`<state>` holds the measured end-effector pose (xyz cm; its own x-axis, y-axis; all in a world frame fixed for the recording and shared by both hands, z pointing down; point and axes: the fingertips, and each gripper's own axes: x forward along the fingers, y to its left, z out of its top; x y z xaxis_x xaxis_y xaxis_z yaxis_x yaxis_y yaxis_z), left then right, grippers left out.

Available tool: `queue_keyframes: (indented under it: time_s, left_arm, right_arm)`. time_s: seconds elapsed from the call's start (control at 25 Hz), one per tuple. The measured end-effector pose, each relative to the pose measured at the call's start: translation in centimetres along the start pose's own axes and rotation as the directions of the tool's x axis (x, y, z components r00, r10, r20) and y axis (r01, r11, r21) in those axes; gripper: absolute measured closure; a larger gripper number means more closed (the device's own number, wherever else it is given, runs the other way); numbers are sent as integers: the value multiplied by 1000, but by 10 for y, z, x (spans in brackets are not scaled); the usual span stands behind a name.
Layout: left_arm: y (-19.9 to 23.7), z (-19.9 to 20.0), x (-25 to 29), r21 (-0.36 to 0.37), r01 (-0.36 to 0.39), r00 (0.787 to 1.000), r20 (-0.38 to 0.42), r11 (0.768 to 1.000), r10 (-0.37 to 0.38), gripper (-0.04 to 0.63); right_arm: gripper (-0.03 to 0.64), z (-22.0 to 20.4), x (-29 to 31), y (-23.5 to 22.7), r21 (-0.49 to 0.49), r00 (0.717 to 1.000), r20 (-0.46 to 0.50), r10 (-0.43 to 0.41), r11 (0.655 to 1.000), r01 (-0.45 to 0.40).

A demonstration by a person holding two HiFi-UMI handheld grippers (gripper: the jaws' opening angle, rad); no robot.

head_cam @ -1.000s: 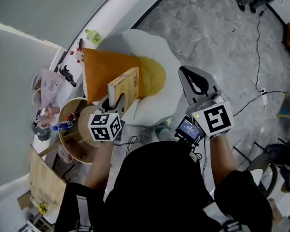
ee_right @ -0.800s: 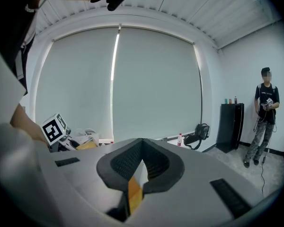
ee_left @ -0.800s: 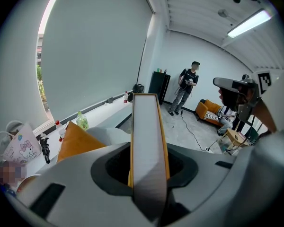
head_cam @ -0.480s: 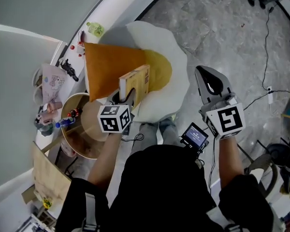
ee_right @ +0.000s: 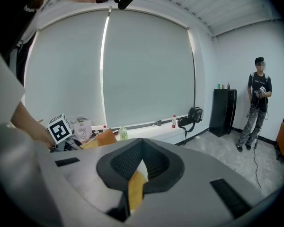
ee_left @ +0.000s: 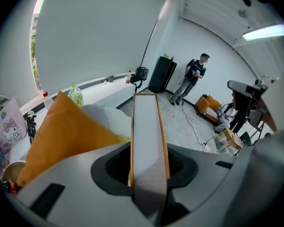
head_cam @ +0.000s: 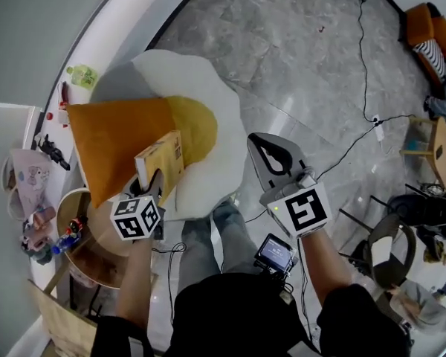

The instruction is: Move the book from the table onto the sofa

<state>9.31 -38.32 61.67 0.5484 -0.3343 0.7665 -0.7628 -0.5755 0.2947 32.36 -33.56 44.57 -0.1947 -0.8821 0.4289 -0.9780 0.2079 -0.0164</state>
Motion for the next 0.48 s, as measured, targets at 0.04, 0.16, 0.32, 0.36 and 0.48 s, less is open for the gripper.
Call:
queue_keyframes:
  time_s: [0.04,0.16,0.32,0.36,0.48]
  left_arm:
    - [4,-5,6,-8,-3,1000,-5,1000,3,443]
    - [13,-19,27,-40,0,1000,-16,999,-1,443]
    - [26,-43,54,-60,-4,999,-54,998,1,443]
    - [28,-47,62,-59,-10,998,-58,998,6,443]
    - [22,-60,93,-62,0,998,-70,998,-4,443]
  right_arm:
    - [606,-4,7,1,-11,1000,19,-1,1000,1]
    - [607,-19,23,6,-29,999,38,5,1000,-4]
    - [606,-48,39,18,-1,999,40,24,1000,-24]
    - [606,-55,42,19,26,999,43,25,999,-26]
    - [606,-82,46,10,96,1000,27,5,995,-8]
